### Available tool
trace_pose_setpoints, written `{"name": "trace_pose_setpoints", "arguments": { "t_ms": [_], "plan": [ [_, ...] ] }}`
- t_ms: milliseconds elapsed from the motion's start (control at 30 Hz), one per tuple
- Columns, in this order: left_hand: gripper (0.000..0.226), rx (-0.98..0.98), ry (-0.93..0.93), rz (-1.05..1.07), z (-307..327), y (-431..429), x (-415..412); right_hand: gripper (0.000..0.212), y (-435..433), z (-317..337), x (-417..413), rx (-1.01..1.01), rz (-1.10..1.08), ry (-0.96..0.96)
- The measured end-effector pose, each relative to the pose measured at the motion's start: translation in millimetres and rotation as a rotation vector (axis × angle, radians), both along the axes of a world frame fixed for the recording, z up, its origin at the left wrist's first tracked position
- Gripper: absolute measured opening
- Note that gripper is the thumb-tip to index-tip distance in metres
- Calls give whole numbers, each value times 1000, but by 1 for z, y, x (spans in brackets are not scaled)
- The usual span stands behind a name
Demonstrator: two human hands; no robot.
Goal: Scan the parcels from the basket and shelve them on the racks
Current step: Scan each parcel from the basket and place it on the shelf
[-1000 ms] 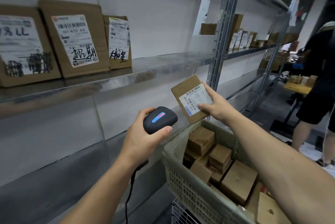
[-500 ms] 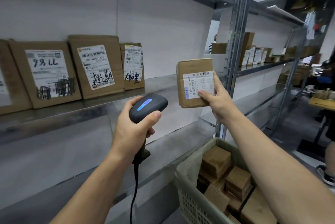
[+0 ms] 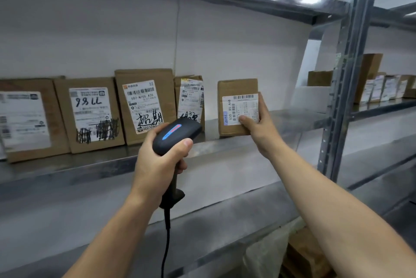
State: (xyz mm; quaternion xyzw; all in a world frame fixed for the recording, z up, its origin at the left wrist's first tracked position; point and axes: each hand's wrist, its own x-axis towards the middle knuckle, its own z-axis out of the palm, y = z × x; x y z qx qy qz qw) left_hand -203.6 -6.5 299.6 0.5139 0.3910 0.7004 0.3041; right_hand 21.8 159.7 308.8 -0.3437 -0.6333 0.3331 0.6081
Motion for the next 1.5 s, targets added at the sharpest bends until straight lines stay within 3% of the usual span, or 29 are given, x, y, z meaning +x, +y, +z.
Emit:
{"name": "trace_pose_setpoints", "arguments": {
  "t_ms": [167, 333, 533, 800, 1233, 1500],
  "plan": [
    [53, 38, -14, 68, 3, 20, 10, 84, 40, 5, -2, -12, 38, -127],
    [53, 47, -28, 140, 3, 37, 18, 105, 73, 12, -6, -52, 118, -200],
    [60, 42, -32, 215, 2, 54, 25, 103, 104, 15, -21, -32, 188, -222],
    [52, 28, -11, 282, 1, 66, 29, 99, 129, 19, -36, -93, 183, -198],
    [54, 27, -18, 246, -1, 72, 16, 93, 131, 23, -46, -103, 99, -276],
    [68, -12, 10, 134, -3, 67, -3, 96, 111, 22, -49, -106, -32, -257]
  ]
}}
